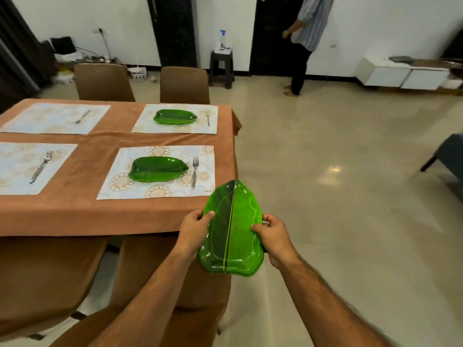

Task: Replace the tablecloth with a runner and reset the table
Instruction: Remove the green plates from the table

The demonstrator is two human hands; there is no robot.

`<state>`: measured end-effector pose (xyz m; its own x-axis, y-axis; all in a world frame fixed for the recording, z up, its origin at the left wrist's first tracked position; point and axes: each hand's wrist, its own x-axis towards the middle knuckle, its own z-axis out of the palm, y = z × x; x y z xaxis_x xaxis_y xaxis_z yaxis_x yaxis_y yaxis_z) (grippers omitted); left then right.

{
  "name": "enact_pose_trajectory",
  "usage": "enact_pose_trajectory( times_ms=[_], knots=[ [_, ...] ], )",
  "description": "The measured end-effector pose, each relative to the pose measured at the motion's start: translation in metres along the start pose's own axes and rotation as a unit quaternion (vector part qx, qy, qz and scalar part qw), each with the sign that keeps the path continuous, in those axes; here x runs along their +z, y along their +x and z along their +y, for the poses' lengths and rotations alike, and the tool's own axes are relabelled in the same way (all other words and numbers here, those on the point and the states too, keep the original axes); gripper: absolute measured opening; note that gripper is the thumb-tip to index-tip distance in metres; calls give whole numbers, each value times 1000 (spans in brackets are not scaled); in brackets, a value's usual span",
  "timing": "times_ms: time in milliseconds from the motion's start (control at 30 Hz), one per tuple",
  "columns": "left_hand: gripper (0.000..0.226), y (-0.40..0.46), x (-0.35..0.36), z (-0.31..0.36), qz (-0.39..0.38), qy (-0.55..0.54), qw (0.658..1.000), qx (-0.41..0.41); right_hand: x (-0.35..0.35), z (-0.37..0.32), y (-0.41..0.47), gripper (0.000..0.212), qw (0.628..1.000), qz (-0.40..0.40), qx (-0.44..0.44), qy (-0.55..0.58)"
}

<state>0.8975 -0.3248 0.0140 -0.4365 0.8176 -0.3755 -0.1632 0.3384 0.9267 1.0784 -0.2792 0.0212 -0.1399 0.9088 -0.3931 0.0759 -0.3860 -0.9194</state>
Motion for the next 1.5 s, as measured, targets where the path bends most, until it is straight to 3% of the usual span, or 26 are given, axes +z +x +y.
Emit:
enact_pose_trajectory(
  times_ms=[367,600,933,1167,1233,1300,1367,1433,1500],
  knots=[
    [18,54,81,31,89,-27,996,3,-58,-56,117,8,989,-140,9,-40],
    [18,91,103,49,156,-63,986,-11,-53,-83,185,7,977,-205,20,-60],
    [14,193,87,71,241,-107,964,-26,31,-126,315,14,950,-279,-22,-140],
    [19,244,44,109,213,-52,974,-64,110,-162,391,26,899,-355,-79,-243],
    [30,255,34,114,213,-51,973,-76,133,-171,416,26,872,-383,-103,-286],
    [35,263,23,119,240,-47,966,-87,157,-181,439,25,820,-429,-138,-352],
    [39,276,7,119,311,-17,947,-76,184,-194,459,35,743,-477,-189,-429],
    [50,291,-9,121,376,78,922,-59,212,-210,465,45,650,-519,-243,-499],
    [59,307,-19,130,374,190,905,-67,241,-223,461,43,546,-568,-279,-549]
  ],
)
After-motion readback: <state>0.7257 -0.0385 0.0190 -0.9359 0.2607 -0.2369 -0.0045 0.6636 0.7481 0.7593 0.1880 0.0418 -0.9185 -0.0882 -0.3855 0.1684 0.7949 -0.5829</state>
